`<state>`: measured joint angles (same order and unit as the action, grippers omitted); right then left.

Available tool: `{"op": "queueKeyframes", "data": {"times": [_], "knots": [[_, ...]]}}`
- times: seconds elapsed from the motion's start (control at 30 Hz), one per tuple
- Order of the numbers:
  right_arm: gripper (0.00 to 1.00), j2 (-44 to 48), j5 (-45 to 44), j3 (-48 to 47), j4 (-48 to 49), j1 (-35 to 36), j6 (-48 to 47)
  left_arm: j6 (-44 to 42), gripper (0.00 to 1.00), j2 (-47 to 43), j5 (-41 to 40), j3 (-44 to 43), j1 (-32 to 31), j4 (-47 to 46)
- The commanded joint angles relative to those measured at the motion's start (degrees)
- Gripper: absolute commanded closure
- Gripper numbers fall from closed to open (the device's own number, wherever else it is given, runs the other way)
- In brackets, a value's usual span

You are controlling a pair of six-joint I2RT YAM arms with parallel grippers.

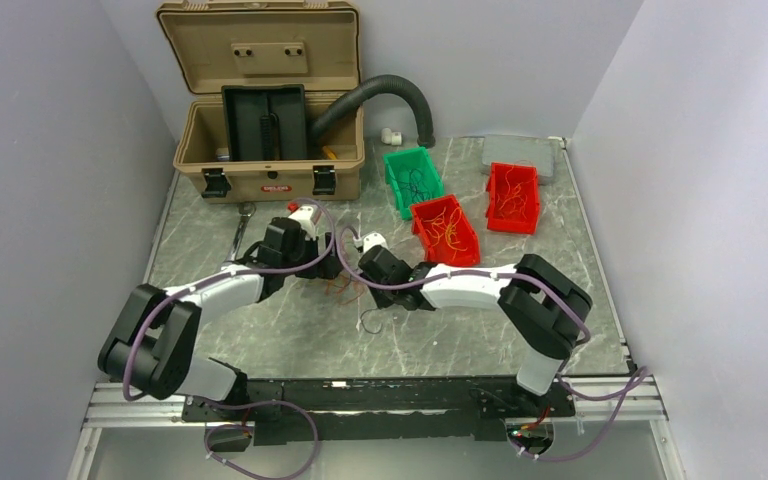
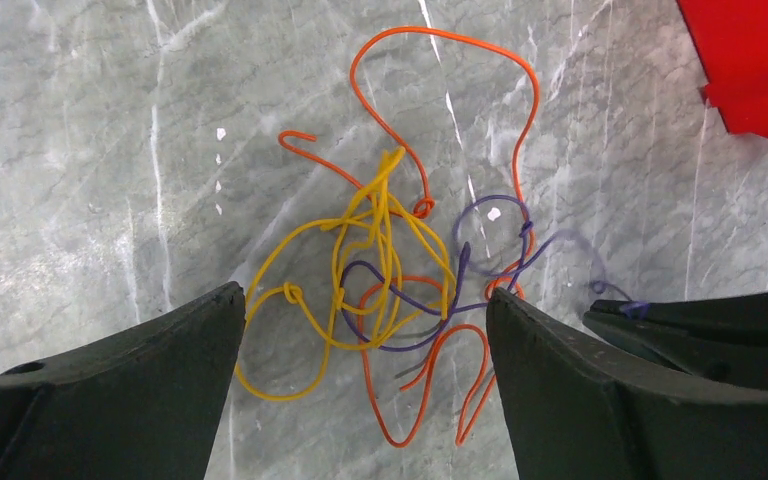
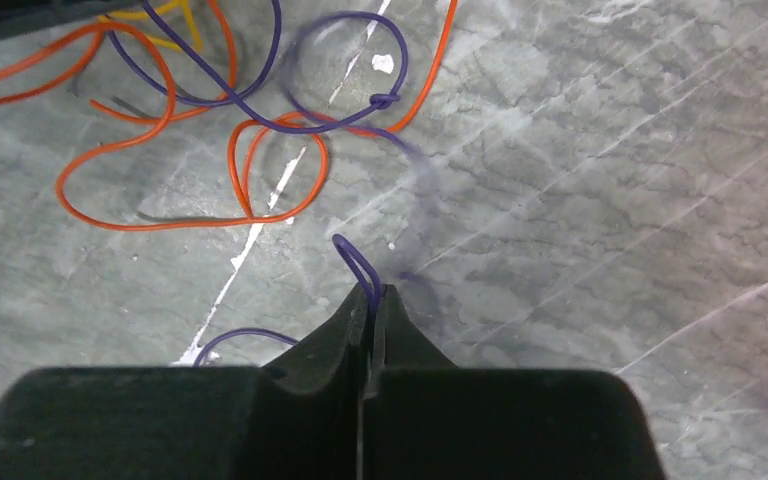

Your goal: Untangle the cables

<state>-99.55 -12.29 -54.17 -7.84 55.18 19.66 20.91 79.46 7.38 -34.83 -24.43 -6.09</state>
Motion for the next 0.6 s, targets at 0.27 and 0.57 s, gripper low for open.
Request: {"op": "queueKeyframes", "data": {"times": [0.27,0.57], "knots": [[1.00,15.1,-5.8,4.5,2.1,0.9,0.8,0.3,0.13,5.6,4.4,-6.3,1.7,2.7],[1.00,23.9,-5.7,6.3,-5.4,0.9,0.9,2.1,0.16,7.1,0.2,-12.4,1.8,8.8]]}}
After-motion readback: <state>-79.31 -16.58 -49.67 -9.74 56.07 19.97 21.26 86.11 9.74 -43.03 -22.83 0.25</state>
